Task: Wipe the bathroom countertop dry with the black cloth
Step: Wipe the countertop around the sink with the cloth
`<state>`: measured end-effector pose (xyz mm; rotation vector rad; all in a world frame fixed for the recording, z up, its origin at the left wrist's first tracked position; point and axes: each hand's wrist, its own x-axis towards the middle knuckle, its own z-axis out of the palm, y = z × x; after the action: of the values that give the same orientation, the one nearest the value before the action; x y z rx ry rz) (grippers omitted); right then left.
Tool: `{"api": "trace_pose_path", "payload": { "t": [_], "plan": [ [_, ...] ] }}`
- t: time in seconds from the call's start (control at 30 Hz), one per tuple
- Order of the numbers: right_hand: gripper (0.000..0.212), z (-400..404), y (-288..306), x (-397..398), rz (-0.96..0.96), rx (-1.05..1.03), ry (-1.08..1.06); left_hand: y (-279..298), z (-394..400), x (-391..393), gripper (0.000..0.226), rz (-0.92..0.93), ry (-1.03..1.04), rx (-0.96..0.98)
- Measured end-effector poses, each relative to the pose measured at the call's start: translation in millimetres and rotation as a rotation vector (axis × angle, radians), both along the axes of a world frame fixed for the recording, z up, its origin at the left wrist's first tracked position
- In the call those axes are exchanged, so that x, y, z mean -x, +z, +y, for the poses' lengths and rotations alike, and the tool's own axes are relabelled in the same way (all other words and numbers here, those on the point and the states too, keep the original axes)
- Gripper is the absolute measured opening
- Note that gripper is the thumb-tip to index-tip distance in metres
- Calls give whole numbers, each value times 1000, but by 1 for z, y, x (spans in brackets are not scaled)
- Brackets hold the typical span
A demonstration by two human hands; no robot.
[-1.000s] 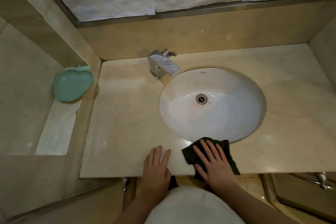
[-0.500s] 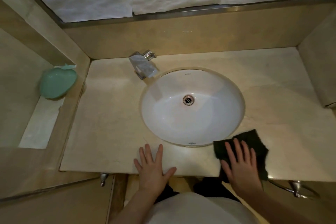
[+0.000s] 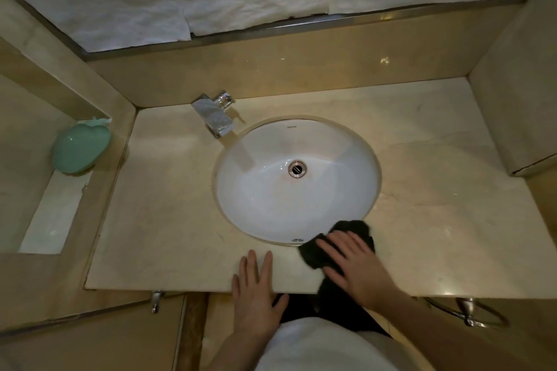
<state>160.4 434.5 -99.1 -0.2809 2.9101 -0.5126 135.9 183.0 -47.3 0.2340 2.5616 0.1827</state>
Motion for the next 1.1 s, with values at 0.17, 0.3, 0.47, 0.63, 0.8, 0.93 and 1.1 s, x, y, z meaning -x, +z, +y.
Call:
{"api": "trace_pose_path", "payload": {
  "t": [0.17,0.3,0.47,0.63,0.8,0.93,1.1],
  "plan": [
    [56,39,8,-6,15,-153,-94,5,-20,8,84,-19,-85,-66],
    [58,-11,4,2,2,-190,-157,4,-25,10,89,-9,-90,-99],
    [69,-112,-6,21,-84,-140,22,-8,-34,7,94,-4,-106,-119],
    [66,-137,-6,34,-70,-96,43,-26,-50,9,96,64,-144,-156],
    [55,-89,-2,15,16,-12,29,-16,-45,10,90,75,-139,-110],
    [55,-24,-2,-19,33,-31,-103,-3,-21,15,83,79,-63,-48],
    [58,78,8,-59,-36,-147,-267,-4,11,4,69,128,-29,-118]
  ]
}}
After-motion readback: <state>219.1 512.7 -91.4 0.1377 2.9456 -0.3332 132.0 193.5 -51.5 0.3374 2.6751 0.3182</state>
